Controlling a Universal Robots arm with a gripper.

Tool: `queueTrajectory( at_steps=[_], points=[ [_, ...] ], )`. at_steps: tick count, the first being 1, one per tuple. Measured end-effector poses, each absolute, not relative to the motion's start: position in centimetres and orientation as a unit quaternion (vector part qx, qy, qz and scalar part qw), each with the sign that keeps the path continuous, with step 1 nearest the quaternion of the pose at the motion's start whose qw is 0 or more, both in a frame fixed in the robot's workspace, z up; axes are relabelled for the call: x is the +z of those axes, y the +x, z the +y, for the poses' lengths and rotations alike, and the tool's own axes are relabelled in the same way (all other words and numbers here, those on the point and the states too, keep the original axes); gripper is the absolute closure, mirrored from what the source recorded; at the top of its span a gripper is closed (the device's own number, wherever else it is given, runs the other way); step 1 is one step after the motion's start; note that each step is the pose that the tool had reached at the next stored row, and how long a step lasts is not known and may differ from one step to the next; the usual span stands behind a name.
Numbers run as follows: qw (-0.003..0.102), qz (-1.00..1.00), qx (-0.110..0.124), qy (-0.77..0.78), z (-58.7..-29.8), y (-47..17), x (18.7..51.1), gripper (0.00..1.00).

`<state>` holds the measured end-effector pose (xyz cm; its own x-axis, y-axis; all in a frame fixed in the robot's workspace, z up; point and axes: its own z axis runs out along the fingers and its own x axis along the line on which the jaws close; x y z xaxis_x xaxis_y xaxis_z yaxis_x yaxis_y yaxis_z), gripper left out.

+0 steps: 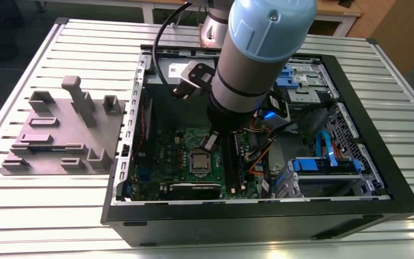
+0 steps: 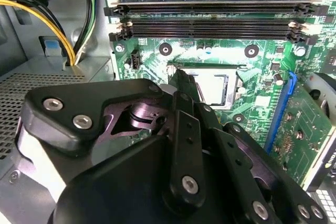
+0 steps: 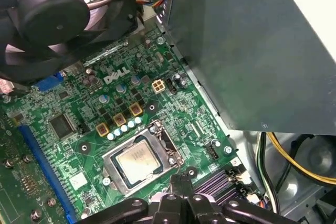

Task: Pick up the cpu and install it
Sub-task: 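Install the first cpu locking lever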

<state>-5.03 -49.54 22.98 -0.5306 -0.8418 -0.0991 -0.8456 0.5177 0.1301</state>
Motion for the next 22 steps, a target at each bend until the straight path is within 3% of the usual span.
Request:
queueTrajectory(
  at_steps=[22],
  points=[
    [0.008, 0.837, 0.081, -0.541, -50.2, -5.03, 22.62, 0.9]
  ],
)
